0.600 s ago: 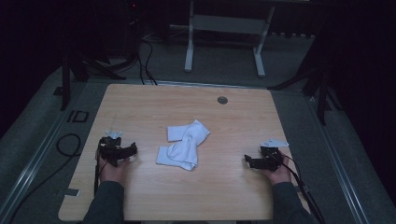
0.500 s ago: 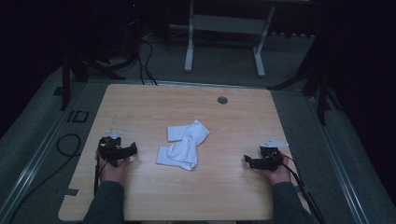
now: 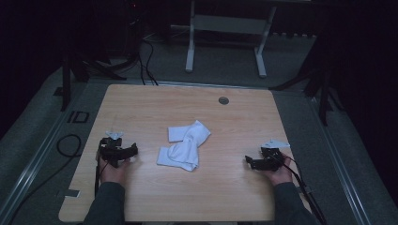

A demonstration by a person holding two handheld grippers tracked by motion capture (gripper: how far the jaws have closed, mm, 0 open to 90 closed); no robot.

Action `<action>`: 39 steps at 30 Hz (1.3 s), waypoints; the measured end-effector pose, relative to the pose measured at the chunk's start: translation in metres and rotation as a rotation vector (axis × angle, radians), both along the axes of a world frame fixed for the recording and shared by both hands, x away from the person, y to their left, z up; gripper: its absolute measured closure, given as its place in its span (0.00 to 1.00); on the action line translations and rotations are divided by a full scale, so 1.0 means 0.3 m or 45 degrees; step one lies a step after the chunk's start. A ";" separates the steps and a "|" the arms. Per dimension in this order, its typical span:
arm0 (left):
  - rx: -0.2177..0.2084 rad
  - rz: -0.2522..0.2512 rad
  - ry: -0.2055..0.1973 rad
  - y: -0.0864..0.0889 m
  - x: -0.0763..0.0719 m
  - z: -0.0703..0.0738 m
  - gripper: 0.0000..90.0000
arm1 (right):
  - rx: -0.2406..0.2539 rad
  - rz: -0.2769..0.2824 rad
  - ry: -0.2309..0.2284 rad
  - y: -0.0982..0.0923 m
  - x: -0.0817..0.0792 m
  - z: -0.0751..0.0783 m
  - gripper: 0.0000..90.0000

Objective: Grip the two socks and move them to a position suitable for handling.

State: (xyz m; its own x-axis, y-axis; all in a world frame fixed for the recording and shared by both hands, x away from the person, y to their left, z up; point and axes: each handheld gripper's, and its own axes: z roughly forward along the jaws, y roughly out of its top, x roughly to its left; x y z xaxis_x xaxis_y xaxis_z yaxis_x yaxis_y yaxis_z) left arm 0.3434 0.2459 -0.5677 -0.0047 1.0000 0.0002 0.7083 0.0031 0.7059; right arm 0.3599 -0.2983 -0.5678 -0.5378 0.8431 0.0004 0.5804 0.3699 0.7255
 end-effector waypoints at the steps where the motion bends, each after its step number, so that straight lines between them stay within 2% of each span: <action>1: 0.000 0.000 0.000 0.000 0.000 0.000 0.16 | 0.001 0.004 -0.001 0.000 0.000 0.000 0.17; 6: 0.000 0.000 0.000 0.000 0.000 0.000 0.16 | -0.006 0.051 0.009 0.005 -0.003 0.011 0.29; 9: -0.001 -0.001 -0.001 0.000 0.000 0.000 0.16 | -0.033 0.085 0.039 0.009 0.003 0.025 0.37; 11: -0.001 -0.001 -0.001 0.000 0.000 0.000 0.16 | -0.089 0.100 0.040 0.017 0.001 0.039 0.41; 15: 0.000 -0.001 0.000 0.000 0.000 0.000 0.16 | -0.132 0.186 0.047 0.036 -0.022 0.069 0.46; 16: 0.000 -0.001 0.000 0.000 0.000 0.000 0.16 | -0.132 0.186 0.047 0.036 -0.022 0.069 0.46; 18: 0.000 -0.001 0.000 0.000 0.000 0.000 0.16 | -0.179 0.242 0.037 0.061 -0.054 0.090 0.50; 26: 0.001 -0.002 0.000 0.000 0.000 0.000 0.16 | -0.185 0.322 0.023 0.103 -0.083 0.146 0.55; 29: 0.001 -0.002 0.000 0.000 0.000 0.000 0.16 | -0.176 0.350 0.036 0.117 -0.084 0.159 0.55; 39: 0.001 -0.003 0.002 0.000 0.000 0.000 0.16 | -0.190 0.476 0.039 0.227 -0.081 0.212 0.63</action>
